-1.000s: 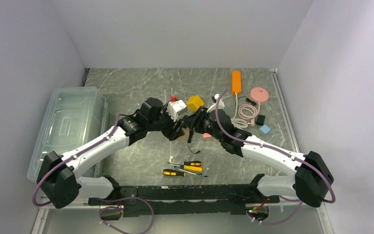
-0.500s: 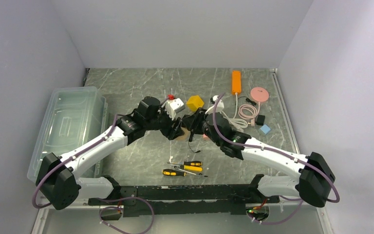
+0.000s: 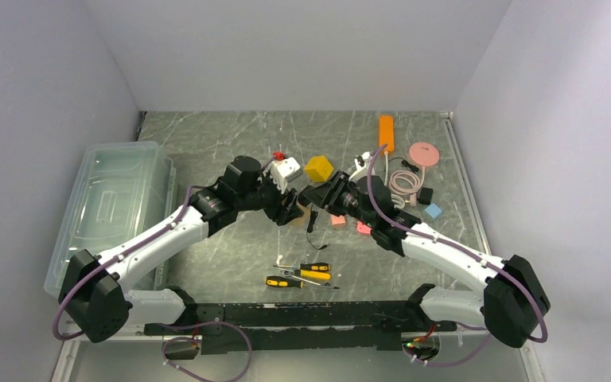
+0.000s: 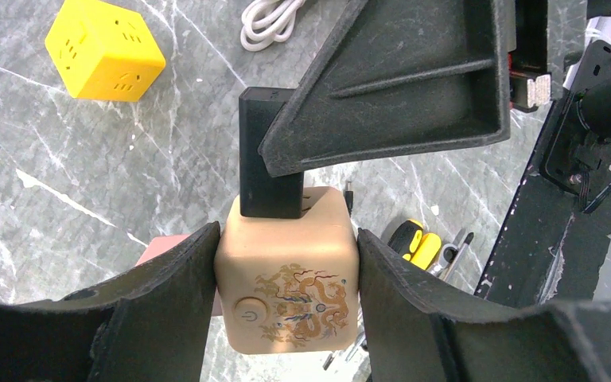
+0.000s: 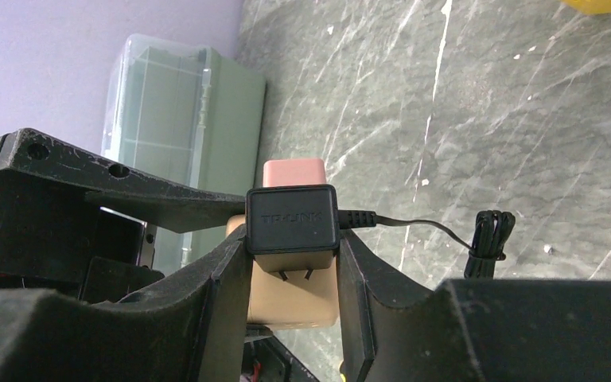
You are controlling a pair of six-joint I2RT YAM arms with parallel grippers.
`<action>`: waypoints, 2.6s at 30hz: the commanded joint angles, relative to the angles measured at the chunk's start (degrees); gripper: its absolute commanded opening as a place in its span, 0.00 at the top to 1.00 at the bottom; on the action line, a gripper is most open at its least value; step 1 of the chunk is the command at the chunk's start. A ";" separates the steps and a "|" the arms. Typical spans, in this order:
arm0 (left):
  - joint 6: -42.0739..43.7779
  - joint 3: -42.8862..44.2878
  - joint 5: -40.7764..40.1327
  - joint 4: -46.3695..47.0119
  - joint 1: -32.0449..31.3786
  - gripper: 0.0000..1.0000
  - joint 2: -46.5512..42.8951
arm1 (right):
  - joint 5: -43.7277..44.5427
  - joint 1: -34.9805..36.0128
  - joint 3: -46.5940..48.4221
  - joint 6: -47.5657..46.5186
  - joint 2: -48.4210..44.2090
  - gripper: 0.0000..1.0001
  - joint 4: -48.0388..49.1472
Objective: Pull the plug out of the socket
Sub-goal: Remove the plug from the socket.
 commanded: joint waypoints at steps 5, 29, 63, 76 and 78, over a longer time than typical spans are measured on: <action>-0.56 1.22 -4.40 0.16 2.07 1.00 -0.91 | 10.75 4.36 1.82 -5.08 -4.31 1.00 -4.24; 0.15 0.74 -3.54 0.44 3.01 1.00 -2.39 | 5.56 3.16 3.33 -2.33 -5.35 1.00 -5.95; 1.93 0.38 -4.94 0.27 2.86 1.00 -3.35 | 6.78 4.81 7.64 -4.85 -2.37 1.00 -10.71; 0.82 1.35 -5.25 -0.83 3.06 1.00 -2.63 | 19.52 10.42 8.42 -9.05 -3.47 1.00 -11.75; 0.47 1.31 -5.04 -0.69 3.38 1.00 -2.88 | 26.11 14.16 9.79 -10.71 -3.39 1.00 -14.28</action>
